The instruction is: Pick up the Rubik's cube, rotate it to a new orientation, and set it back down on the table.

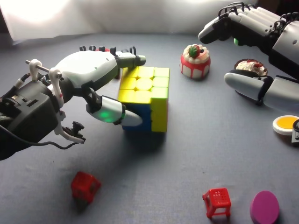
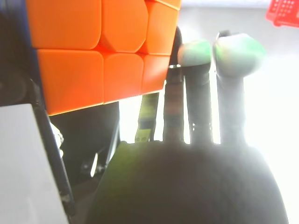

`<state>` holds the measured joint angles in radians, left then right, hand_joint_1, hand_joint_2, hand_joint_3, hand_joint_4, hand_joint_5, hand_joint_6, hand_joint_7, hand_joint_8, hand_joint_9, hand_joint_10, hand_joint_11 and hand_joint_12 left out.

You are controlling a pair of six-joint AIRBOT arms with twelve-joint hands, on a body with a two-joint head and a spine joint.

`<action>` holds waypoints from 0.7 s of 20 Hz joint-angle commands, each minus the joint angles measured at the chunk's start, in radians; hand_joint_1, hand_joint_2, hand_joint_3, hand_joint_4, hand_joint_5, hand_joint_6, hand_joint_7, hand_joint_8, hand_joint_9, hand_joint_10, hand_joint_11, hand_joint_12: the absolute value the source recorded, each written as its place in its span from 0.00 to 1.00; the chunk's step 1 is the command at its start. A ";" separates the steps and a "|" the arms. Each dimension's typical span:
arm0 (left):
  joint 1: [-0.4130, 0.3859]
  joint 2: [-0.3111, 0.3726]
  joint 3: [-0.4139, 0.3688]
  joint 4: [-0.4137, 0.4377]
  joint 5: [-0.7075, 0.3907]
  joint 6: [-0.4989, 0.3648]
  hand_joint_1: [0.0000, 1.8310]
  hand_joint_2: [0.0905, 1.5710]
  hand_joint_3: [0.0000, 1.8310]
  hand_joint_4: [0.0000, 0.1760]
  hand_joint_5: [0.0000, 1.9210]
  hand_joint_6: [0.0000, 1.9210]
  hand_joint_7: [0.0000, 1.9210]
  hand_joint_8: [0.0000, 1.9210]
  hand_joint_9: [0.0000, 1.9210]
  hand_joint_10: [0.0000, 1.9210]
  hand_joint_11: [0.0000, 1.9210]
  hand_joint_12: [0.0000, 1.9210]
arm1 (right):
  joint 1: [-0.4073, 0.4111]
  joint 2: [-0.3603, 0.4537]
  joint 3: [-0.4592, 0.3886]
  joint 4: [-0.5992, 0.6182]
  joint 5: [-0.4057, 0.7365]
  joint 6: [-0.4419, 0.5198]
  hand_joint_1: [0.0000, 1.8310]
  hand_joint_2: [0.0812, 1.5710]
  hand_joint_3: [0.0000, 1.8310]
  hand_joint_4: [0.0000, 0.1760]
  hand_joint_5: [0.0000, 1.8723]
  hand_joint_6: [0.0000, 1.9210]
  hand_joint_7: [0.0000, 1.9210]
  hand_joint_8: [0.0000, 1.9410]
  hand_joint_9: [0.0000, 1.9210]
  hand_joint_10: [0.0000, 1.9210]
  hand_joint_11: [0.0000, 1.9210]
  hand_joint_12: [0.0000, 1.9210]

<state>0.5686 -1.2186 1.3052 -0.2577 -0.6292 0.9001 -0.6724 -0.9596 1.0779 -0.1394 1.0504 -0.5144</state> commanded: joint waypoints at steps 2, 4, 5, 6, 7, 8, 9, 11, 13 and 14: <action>0.006 0.013 -0.009 0.006 -0.131 -0.007 0.44 0.54 0.00 0.42 0.04 0.00 0.02 0.00 0.01 0.02 0.00 0.19 | 0.002 0.011 -0.004 0.025 0.127 0.002 0.38 0.89 0.00 0.00 0.00 0.53 0.00 0.45 0.00 0.55 0.00 0.97; 0.014 0.023 -0.016 0.006 -0.142 -0.008 0.40 0.48 0.00 0.52 0.00 0.00 0.00 0.00 0.00 0.00 0.00 0.01 | -0.001 0.014 -0.004 0.028 0.127 0.002 0.36 0.89 0.00 0.04 0.00 0.45 0.00 0.34 0.00 0.48 0.00 0.93; 0.017 0.029 -0.024 0.007 -0.156 -0.008 0.36 0.45 0.00 0.58 0.00 0.00 0.00 0.00 0.00 0.00 0.00 0.00 | -0.001 0.015 -0.004 0.028 0.127 0.002 0.36 0.88 0.00 0.00 0.00 0.40 0.00 0.29 0.00 0.45 0.00 0.92; 0.016 0.036 -0.034 0.018 -0.170 -0.007 0.35 0.45 0.00 0.57 0.00 0.00 0.00 0.00 0.00 0.00 0.00 0.00 | -0.002 0.017 -0.005 0.028 0.127 0.002 0.36 0.88 0.00 0.00 0.00 0.36 0.00 0.25 0.00 0.44 0.00 0.90; 0.016 0.043 -0.041 0.024 -0.181 -0.007 0.35 0.46 0.00 0.70 0.00 0.00 0.00 0.00 0.00 0.00 0.00 0.00 | -0.002 0.018 -0.005 0.029 0.127 0.002 0.36 0.87 0.00 0.00 0.00 0.29 0.00 0.19 0.00 0.40 0.00 0.88; 0.016 0.054 -0.052 0.032 -0.202 -0.007 0.35 0.48 0.00 0.88 0.00 0.00 0.00 0.00 0.00 0.00 0.00 0.00 | -0.002 0.018 -0.005 0.029 0.127 0.002 0.36 0.88 0.00 0.00 0.00 0.25 0.00 0.14 0.00 0.35 0.00 0.84; 0.016 0.064 -0.062 0.036 -0.219 -0.007 0.35 0.48 0.00 0.89 0.00 0.00 0.00 0.00 0.00 0.00 0.00 0.00 | -0.002 0.019 -0.005 0.029 0.126 0.001 0.35 0.87 0.00 0.00 0.00 0.22 0.00 0.12 0.00 0.31 0.00 0.81; 0.026 0.087 -0.080 0.056 -0.280 -0.031 0.34 0.48 0.00 0.98 0.00 0.00 0.00 0.00 0.00 0.00 0.00 0.00 | -0.002 0.022 -0.005 0.031 0.126 0.000 0.37 0.86 0.00 0.01 0.00 0.17 0.00 0.08 0.00 0.27 0.00 0.77; 0.047 0.109 -0.094 0.074 -0.370 -0.079 0.32 0.49 0.00 0.94 0.00 0.00 0.00 0.00 0.00 0.00 0.00 0.00 | -0.003 0.026 -0.005 0.037 0.126 -0.002 0.38 0.87 0.00 0.01 0.00 0.10 0.00 0.02 0.00 0.20 0.00 0.68; 0.066 0.124 -0.101 0.084 -0.430 -0.120 0.33 0.49 0.00 0.94 0.00 0.00 0.00 0.00 0.00 0.00 0.00 0.00 | -0.005 0.028 -0.005 0.039 0.126 -0.002 0.38 0.86 0.00 0.00 0.00 0.09 0.00 0.01 0.00 0.18 0.00 0.64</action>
<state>0.6437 -1.1015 1.2007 -0.1730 -0.8913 0.7799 -0.6796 -0.9363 1.0748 -0.1211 1.0508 -0.5179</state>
